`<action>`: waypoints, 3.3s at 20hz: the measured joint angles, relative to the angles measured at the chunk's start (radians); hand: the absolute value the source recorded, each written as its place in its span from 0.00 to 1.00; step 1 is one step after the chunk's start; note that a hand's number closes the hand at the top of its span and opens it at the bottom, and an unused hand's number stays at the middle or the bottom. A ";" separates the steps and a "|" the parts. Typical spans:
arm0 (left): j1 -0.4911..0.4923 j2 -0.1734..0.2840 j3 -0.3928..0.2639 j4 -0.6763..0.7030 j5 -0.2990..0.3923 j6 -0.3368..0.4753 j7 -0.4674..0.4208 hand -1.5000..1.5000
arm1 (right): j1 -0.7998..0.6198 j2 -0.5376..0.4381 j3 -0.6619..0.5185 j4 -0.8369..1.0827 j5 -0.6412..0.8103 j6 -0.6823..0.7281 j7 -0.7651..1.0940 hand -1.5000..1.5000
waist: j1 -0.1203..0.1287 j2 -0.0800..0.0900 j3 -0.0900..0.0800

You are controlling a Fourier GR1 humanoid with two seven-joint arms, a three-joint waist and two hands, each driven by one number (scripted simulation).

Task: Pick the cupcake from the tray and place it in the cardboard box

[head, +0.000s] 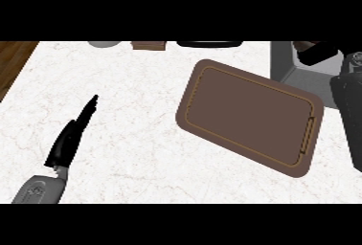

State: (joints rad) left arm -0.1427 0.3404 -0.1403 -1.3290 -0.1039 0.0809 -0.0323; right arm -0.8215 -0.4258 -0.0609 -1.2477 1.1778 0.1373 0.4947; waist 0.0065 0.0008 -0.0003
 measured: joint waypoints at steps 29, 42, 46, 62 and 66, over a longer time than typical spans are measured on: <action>-0.040 -0.040 0.026 0.023 -0.047 -0.031 -0.014 0.50 | -0.123 -0.243 -0.418 0.820 -0.254 -0.172 -0.550 0.00 | 0.033 0.012 -0.002; -0.053 -0.048 0.034 0.034 -0.048 -0.044 -0.017 0.50 | -0.138 -0.264 -0.743 0.924 -0.583 -0.266 -0.760 0.00 | 0.038 0.023 0.005; -0.045 -0.040 0.039 0.026 -0.045 -0.056 -0.023 0.50 | -0.084 -0.303 -0.821 0.946 -0.659 -0.270 -0.862 0.00 | 0.040 0.024 0.006; -0.035 -0.049 0.044 0.013 -0.054 -0.057 -0.020 0.50 | 0.131 -0.454 -0.991 1.025 -0.824 -0.188 -1.126 0.00 | 0.040 0.026 0.010; -0.034 -0.054 0.047 0.015 -0.056 -0.053 -0.027 0.50 | 0.173 -0.479 -0.993 1.039 -0.828 -0.160 -1.155 0.00 | 0.042 0.027 0.010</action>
